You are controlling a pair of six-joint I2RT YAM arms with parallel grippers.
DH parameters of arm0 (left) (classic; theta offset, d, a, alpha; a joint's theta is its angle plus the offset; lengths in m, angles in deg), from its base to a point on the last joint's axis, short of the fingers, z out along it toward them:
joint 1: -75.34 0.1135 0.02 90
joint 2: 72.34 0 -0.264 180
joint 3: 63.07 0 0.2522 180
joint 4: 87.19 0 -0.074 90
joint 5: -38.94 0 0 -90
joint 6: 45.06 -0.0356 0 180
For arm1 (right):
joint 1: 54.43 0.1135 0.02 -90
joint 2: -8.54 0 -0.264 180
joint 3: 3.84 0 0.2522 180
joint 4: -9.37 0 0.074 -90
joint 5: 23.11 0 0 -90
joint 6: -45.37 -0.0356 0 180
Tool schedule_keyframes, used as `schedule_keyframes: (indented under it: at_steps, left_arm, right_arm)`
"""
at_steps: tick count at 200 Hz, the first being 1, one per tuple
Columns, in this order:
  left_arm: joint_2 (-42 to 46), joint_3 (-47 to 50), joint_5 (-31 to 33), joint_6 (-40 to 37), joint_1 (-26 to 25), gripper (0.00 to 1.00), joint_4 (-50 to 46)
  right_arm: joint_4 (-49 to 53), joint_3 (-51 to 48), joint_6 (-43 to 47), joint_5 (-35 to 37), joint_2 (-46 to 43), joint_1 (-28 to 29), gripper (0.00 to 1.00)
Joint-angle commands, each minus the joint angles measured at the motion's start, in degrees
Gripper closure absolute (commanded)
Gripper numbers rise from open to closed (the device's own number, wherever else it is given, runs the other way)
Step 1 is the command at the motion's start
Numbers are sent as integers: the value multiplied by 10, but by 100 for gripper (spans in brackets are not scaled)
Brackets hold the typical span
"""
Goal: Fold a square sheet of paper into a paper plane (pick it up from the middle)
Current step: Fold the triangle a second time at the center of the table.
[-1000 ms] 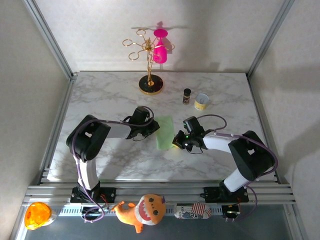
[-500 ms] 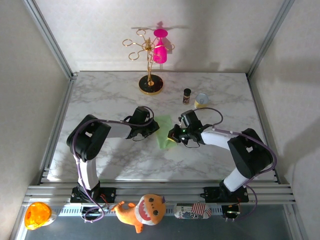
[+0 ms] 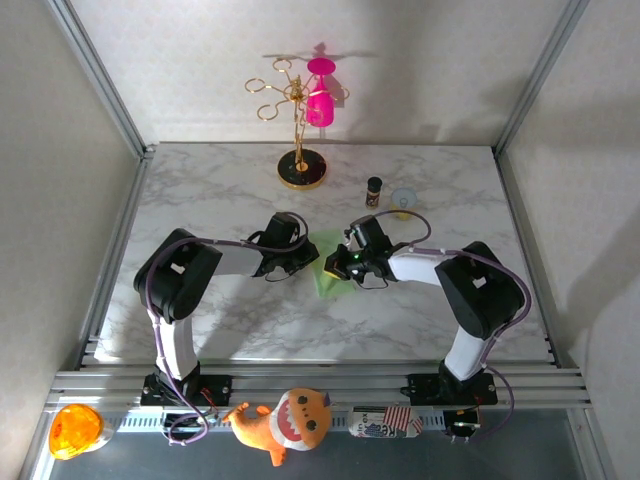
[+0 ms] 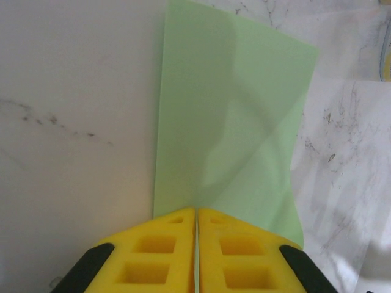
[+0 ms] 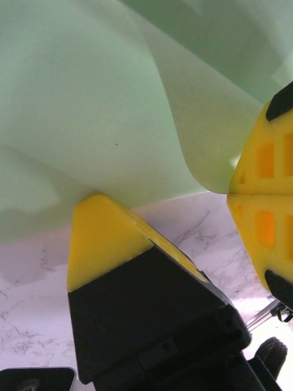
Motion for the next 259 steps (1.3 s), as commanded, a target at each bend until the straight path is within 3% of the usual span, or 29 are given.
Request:
schedule_keyframes:
  at_steps: [1, 66, 259]
  left_arm:
    - [-11, -14, -15, -12, 1, 88, -6]
    - [5, -22, -2, -24, 29, 84, -6]
    - [-55, -41, 4, -32, 21, 89, -46]
  right_arm:
    - [-7, 18, 8, -2, 17, 9, 99]
    - [-3, 23, 13, 13, 36, 11, 99]
    - [-53, -13, -41, 64, 30, 12, 99]
